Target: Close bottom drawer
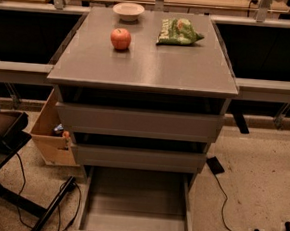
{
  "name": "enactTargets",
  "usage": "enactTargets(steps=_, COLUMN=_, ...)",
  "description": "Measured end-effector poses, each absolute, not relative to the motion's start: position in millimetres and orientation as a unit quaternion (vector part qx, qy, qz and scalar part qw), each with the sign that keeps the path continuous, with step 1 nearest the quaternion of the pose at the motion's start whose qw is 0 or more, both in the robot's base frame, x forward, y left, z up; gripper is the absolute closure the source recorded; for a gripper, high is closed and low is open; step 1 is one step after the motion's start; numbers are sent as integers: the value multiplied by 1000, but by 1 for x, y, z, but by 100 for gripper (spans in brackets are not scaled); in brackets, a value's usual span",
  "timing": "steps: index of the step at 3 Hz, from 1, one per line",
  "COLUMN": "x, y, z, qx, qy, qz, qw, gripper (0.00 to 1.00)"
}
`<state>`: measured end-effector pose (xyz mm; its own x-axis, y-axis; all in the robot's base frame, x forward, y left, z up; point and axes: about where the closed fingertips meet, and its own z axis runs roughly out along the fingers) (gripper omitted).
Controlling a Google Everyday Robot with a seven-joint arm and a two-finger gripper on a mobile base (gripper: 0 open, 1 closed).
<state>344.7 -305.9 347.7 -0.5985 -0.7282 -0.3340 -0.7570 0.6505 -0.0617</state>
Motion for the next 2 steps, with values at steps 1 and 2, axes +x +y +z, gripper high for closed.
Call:
enactTargets(steps=1, x=342, y=-304, z=341, qx=-414, qy=894, qz=48, qw=165, gripper=89)
enactTargets(steps=2, x=343, y=-303, z=337, qx=-413, qy=894, qz=50, qw=164, gripper=100)
